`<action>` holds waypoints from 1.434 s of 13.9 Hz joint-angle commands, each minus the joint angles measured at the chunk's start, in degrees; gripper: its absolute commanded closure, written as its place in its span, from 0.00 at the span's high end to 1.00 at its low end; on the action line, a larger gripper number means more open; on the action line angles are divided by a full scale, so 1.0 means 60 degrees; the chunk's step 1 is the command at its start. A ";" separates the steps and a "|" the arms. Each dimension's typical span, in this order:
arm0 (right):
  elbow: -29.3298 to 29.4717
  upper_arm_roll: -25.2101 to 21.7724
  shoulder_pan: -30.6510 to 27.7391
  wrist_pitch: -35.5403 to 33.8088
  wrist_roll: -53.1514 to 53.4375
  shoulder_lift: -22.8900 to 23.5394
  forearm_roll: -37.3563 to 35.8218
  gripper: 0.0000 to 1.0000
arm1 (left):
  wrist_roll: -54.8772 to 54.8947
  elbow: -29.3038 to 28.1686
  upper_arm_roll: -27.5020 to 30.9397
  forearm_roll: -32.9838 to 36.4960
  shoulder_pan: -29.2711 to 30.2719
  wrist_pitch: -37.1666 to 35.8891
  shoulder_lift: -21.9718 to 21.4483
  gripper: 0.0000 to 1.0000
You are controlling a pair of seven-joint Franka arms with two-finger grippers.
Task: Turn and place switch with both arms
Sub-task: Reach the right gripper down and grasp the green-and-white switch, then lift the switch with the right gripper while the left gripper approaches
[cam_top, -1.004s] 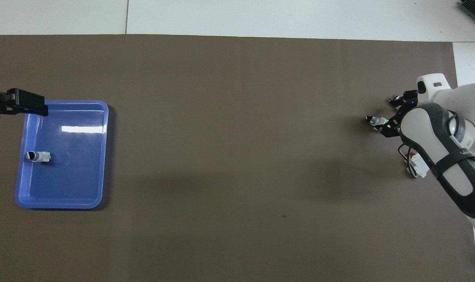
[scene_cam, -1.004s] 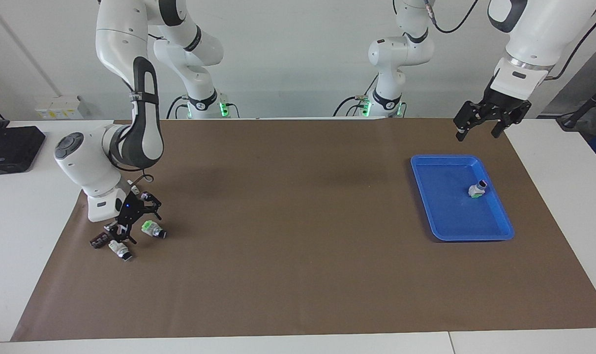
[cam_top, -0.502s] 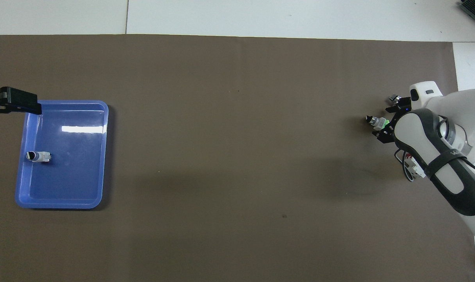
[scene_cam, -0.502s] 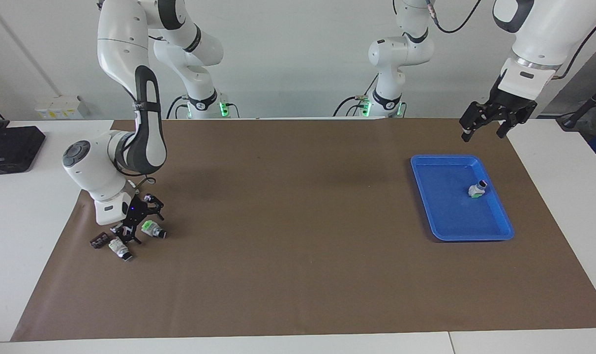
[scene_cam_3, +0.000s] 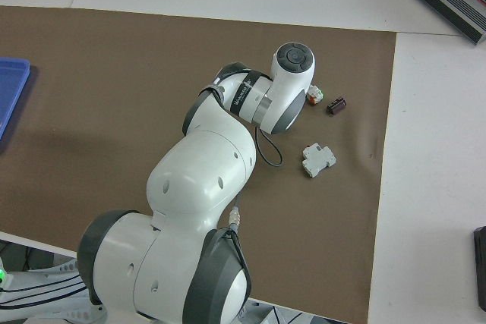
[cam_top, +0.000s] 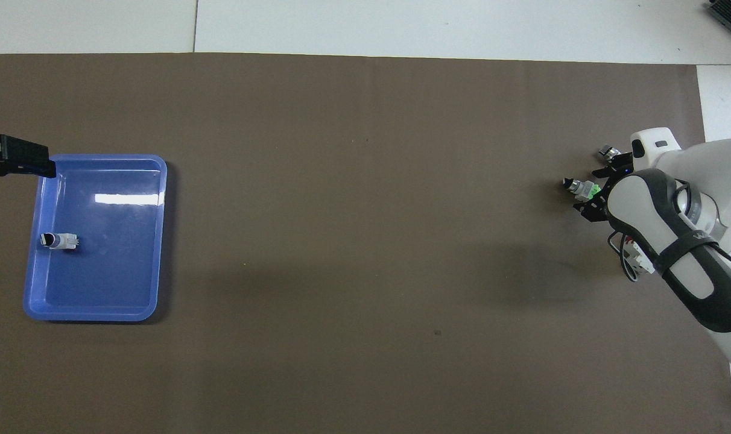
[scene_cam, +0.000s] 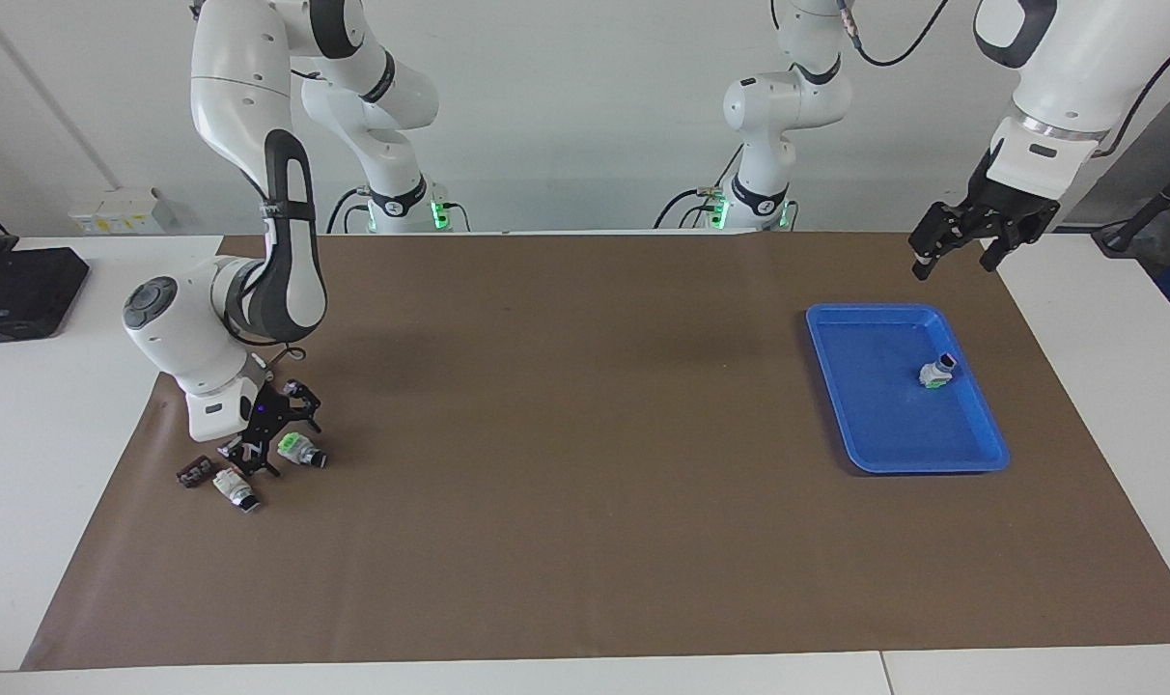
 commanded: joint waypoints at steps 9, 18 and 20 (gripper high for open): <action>-0.0138 0.0009 -0.0072 -0.0109 0.0138 -0.0234 -0.0522 0.34 | 0.0087 -0.0719 -0.0035 -0.0145 0.0148 0.0238 -0.0455 1.00; 0.0418 0.0345 0.1083 -0.1923 -0.0536 -0.1653 -0.1079 0.00 | 0.0102 -0.1188 -0.0020 -0.0858 0.0206 0.0209 -0.0704 0.91; 0.0433 0.0593 0.1596 -0.2101 -0.0419 -0.1918 -0.0686 0.00 | 0.0102 -0.1436 -0.0020 -0.1549 0.0498 0.0282 -0.0835 0.92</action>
